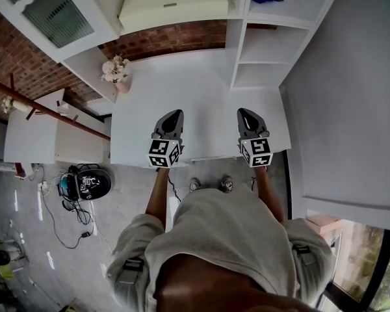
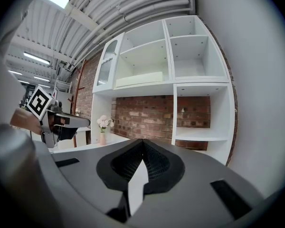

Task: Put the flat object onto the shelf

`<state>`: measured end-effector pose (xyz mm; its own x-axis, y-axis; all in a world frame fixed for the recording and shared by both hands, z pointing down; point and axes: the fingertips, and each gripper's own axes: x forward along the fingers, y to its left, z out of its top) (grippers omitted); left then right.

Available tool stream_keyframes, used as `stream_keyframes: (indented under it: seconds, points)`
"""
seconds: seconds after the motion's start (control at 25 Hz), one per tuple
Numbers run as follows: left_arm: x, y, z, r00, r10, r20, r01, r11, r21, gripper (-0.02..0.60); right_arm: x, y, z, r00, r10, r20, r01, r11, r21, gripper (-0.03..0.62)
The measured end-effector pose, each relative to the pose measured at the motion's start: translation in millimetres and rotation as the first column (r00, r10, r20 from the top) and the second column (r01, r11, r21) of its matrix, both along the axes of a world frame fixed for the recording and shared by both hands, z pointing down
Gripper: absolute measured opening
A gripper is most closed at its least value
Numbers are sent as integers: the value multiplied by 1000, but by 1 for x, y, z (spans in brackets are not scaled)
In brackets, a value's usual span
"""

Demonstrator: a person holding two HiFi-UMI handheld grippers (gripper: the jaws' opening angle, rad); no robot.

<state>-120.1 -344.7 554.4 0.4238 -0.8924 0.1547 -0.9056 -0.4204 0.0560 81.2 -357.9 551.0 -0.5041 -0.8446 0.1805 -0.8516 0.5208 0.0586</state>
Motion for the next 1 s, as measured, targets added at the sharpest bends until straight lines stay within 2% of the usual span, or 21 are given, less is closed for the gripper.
stream_keyframes:
  seconds: [1.0]
  points:
    - [-3,1,1,1000,-15,-13,15,1000,-3,15,-18,-4,-3,999,-37,7,37,999,-2,28]
